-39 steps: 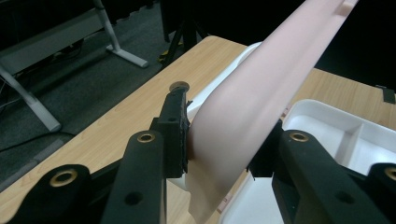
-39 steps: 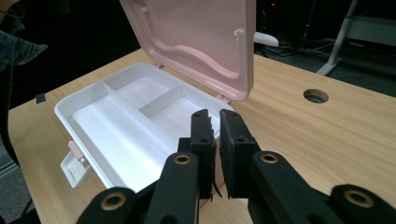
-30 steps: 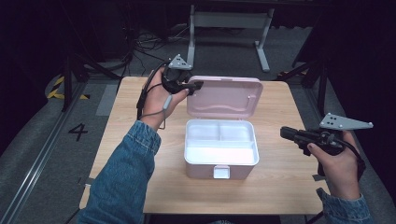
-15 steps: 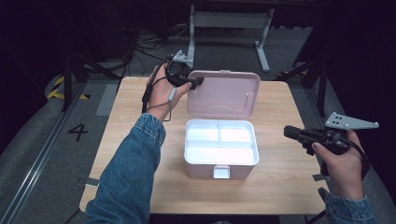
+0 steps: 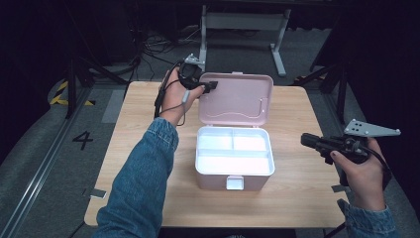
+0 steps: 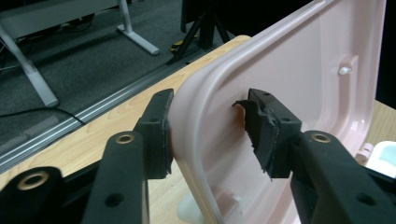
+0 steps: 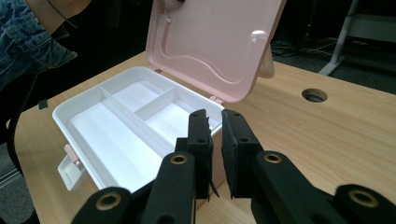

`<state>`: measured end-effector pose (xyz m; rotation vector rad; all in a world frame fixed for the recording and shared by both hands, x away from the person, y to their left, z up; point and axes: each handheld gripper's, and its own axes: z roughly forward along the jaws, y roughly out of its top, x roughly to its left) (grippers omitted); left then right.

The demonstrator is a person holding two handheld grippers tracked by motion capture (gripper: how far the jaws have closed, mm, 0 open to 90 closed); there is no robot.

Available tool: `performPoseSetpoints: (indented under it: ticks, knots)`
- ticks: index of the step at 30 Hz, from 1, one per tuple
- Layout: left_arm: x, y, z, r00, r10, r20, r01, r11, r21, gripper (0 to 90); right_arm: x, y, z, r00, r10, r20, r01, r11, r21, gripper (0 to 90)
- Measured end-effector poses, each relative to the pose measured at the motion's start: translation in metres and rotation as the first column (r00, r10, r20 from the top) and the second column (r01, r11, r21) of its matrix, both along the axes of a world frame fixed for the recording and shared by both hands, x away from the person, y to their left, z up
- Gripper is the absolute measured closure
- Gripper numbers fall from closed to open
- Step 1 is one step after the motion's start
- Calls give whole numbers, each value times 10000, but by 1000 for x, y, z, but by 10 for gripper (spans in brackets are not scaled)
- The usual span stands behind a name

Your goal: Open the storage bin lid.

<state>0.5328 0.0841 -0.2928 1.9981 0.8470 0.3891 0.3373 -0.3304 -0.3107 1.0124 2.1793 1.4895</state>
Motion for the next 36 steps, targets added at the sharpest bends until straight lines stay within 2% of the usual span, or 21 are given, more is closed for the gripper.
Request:
performPoseSetpoints:
  ticks: [3,6,13,18,25,36]
  knots:
    - [4,-3,-4,9999,112,13,-113,9999,66,487,1,2,-2,10000,70,-60,-70,10000,-35,825]
    - [7,-5,-8,9997,222,-135,-222,9997,31,463,2,3,-3,9999,72,-96,-73,10000,-44,820]
    - [15,-5,-17,9994,233,-274,-236,9997,-113,432,1,0,-3,9998,-15,-190,17,10000,65,806]
    - [19,-8,-23,9992,244,-311,-243,9997,30,392,2,0,-5,9997,-55,-229,57,10000,51,803]
    - [29,-8,-33,9962,360,-796,-373,9992,-147,368,3,-2,-7,9994,-126,-320,130,9998,141,792]
    - [35,-9,-45,9934,464,-1049,-505,9980,-370,344,4,-1,-10,9986,-62,-525,70,9999,150,785]
